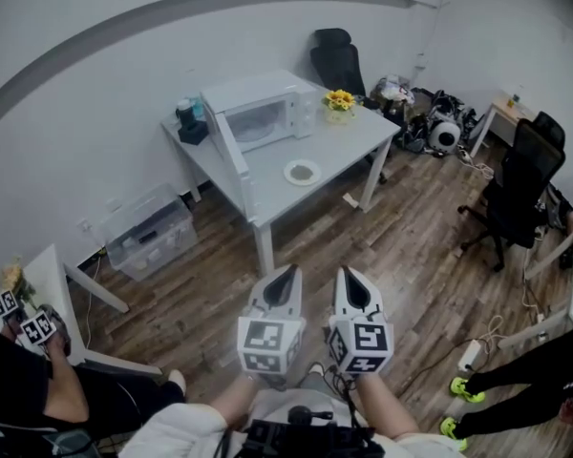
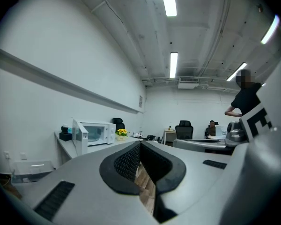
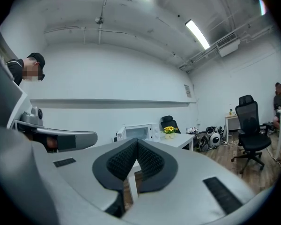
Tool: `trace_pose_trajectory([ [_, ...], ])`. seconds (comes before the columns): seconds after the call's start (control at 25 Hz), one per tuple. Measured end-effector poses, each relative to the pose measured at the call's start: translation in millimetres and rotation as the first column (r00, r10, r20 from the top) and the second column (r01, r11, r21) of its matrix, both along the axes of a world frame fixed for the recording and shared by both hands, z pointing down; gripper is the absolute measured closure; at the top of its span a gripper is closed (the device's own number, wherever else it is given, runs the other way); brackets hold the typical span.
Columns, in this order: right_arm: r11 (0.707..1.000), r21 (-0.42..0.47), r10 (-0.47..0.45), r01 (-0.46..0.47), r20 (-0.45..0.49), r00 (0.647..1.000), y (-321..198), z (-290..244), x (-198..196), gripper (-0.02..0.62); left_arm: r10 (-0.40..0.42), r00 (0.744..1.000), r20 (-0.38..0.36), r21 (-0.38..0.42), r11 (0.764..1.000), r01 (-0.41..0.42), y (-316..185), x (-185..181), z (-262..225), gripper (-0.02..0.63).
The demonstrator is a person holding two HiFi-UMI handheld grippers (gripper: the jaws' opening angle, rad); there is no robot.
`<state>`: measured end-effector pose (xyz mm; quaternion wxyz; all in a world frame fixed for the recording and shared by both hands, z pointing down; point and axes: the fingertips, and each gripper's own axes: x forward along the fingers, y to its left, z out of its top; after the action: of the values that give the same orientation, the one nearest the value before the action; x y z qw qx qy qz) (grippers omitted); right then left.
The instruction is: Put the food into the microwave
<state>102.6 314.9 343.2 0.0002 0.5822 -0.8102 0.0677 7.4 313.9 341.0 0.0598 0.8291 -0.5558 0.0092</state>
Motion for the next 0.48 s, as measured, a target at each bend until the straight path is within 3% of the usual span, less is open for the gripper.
trace_pose_trajectory([
  [0.48, 0.998, -0.003, -0.056, 0.056, 0.01, 0.998, -71, 1, 35, 0.572, -0.041, 0.999, 0.019, -0.017, 0.999, 0.041, -67, 40, 5, 0.595],
])
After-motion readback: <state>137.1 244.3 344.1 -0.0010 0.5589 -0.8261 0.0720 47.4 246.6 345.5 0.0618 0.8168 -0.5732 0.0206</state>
